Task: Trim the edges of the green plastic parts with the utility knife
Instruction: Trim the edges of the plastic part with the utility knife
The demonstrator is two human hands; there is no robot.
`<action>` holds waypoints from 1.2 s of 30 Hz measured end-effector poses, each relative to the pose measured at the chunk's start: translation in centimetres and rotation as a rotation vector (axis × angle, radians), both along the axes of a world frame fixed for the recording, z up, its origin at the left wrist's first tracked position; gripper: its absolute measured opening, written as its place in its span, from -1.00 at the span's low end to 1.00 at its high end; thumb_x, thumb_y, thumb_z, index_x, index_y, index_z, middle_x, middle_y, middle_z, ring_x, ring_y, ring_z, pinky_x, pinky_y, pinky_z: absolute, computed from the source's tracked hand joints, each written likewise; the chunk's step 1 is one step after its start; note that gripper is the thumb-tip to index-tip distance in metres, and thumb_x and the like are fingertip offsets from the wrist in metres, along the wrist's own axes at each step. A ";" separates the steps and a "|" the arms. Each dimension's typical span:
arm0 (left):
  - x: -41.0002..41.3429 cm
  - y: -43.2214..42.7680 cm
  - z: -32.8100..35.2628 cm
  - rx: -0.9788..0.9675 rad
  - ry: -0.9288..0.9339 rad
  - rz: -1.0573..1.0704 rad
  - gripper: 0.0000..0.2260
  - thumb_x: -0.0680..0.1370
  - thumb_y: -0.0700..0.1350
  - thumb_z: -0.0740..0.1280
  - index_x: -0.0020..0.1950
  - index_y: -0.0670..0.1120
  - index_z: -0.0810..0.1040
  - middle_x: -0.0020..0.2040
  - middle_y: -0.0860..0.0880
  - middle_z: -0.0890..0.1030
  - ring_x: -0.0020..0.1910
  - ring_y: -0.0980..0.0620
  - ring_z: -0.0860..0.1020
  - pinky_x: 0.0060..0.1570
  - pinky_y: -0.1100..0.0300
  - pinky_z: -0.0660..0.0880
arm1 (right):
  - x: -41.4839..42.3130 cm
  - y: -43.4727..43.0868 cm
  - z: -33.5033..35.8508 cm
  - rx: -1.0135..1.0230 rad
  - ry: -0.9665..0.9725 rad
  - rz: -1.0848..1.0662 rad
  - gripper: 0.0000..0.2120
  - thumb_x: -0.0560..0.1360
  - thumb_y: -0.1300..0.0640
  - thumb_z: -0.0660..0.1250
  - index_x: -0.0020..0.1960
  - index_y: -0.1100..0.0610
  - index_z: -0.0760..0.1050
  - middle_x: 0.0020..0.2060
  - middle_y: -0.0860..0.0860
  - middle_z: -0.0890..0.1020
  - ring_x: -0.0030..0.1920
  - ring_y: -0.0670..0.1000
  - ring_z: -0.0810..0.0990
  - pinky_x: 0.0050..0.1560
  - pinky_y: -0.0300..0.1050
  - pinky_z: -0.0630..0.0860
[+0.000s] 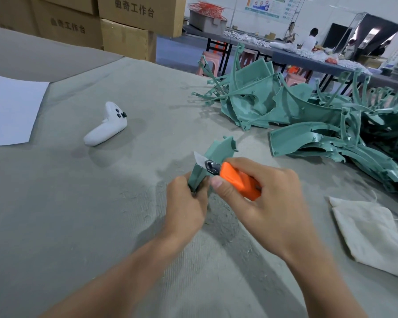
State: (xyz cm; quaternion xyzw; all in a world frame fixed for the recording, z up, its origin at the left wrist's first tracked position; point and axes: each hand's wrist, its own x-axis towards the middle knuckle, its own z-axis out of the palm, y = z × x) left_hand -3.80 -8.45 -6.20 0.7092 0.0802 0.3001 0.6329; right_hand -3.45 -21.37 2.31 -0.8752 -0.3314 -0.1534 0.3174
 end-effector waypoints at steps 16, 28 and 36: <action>0.3 0.0 0.1 0.004 0.037 0.035 -0.56 0.56 -0.31 0.28 -0.44 0.01 0.24 -0.59 0.14 0.23 -0.57 0.18 0.19 -0.55 0.35 0.13 | 0.4 0.6 0.8 -0.049 -0.019 -0.093 -0.62 0.46 -0.30 0.21 -0.10 -0.03 0.59 -0.48 -0.04 0.49 -0.40 0.02 0.45 -0.35 -0.01 0.41; 0.9 -0.1 -0.9 0.018 0.092 0.083 -0.65 0.57 -0.17 0.33 -0.40 -0.04 0.36 -0.59 0.14 0.29 -0.58 0.16 0.20 -0.58 0.35 0.12 | 5.3 -0.9 0.6 0.021 0.129 -0.211 -0.54 0.59 -0.22 0.20 -0.19 0.15 0.55 -0.48 0.02 0.44 -0.37 0.10 0.40 -0.30 -0.01 0.31; 0.9 -0.1 -1.0 0.039 0.054 0.079 -0.71 0.57 -0.21 0.34 -0.35 -0.13 0.41 -0.55 0.17 0.34 -0.58 0.20 0.27 -0.57 0.40 0.18 | 3.3 -1.2 1.5 -0.020 0.152 0.083 -0.51 0.56 -0.21 0.14 -0.23 0.19 0.51 -0.42 0.15 0.45 -0.41 0.08 0.39 -0.34 0.02 0.33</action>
